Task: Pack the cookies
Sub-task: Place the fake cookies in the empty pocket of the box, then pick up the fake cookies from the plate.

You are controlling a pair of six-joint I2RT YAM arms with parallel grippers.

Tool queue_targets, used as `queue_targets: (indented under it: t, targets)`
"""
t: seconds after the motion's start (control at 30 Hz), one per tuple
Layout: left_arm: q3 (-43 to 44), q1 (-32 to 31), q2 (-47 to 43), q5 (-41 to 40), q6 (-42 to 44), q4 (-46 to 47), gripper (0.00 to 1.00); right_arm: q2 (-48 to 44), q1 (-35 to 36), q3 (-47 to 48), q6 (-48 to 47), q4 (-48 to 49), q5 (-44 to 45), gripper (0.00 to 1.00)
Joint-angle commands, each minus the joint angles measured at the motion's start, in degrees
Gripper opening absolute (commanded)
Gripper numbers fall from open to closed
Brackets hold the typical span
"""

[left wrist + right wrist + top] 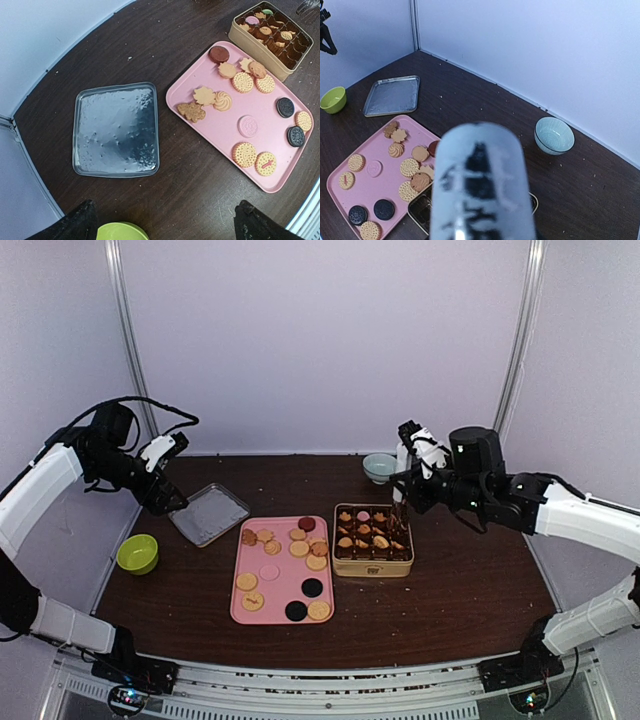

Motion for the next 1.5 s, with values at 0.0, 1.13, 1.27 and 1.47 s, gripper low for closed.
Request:
queue_targets:
  t: [0.0, 1.13, 1.27, 1.47]
  targets:
    - [1.5, 0.4, -0.1, 0.6, 0.3, 0.1, 0.98, 1.1, 3.2, 6.0, 1.3, 4.4, -1.1, 0.32]
    - [-2.0, 2.3, -1.7, 0.0, 2.2, 0.4, 0.98, 52.4, 14.8, 45.1, 8.2, 11.1, -3.3, 0.38]
    - [-2.0, 2.4, -1.8, 0.0, 2.0, 0.4, 0.98, 53.4, 14.8, 45.0, 8.3, 11.6, -2.3, 0.39]
    - [-1.9, 2.3, -1.7, 0.0, 2.0, 0.4, 0.98, 53.5, 14.8, 43.9, 8.3, 11.6, -2.3, 0.37]
